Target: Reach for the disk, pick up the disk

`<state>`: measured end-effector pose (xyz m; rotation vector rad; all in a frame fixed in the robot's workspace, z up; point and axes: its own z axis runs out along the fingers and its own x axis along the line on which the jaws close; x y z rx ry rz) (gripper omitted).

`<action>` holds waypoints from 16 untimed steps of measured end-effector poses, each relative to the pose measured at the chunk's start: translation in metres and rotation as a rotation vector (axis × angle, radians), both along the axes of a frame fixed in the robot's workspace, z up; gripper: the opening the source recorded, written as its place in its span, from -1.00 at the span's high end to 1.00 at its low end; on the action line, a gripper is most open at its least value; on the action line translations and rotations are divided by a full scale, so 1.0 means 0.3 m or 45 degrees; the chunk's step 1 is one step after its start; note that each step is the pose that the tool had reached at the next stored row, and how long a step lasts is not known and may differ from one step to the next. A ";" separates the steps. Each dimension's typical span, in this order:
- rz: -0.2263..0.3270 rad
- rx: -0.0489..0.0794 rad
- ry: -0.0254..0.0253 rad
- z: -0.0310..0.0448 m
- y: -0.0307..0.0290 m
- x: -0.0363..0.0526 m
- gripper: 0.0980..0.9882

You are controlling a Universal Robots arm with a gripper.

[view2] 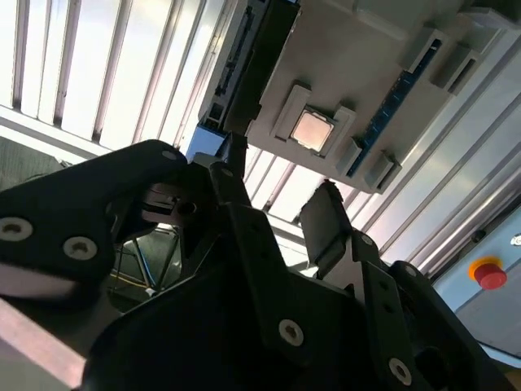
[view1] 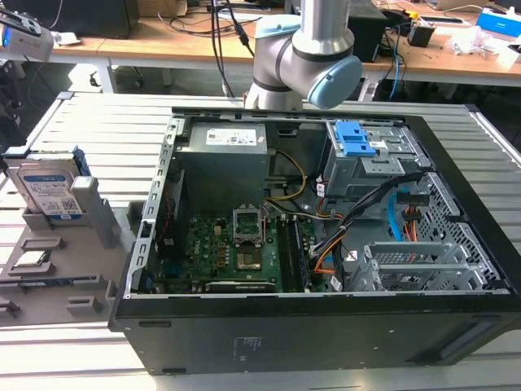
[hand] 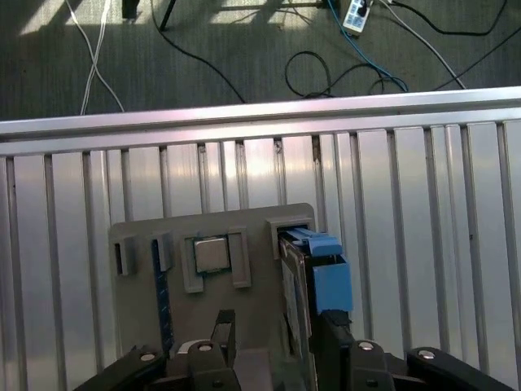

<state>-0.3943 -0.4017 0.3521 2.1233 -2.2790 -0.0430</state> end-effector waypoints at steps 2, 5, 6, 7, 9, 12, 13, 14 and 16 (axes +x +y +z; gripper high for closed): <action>0.000 0.000 -0.0002 0.000 0.013 0.000 0.00; 0.000 0.000 -0.0001 -0.001 0.037 0.000 0.00; 0.000 0.000 -0.0001 -0.002 0.048 -0.001 0.00; 0.000 0.000 -0.0002 -0.006 0.064 -0.003 0.00; 0.000 0.000 -0.0003 -0.013 0.070 -0.006 0.00; 0.001 0.000 0.0000 -0.039 0.074 -0.013 0.00; 0.001 0.000 0.0000 -0.045 0.074 -0.014 0.00; 0.001 0.000 0.0000 -0.051 0.075 -0.015 0.00; 0.001 0.000 -0.0001 -0.063 0.077 -0.016 0.00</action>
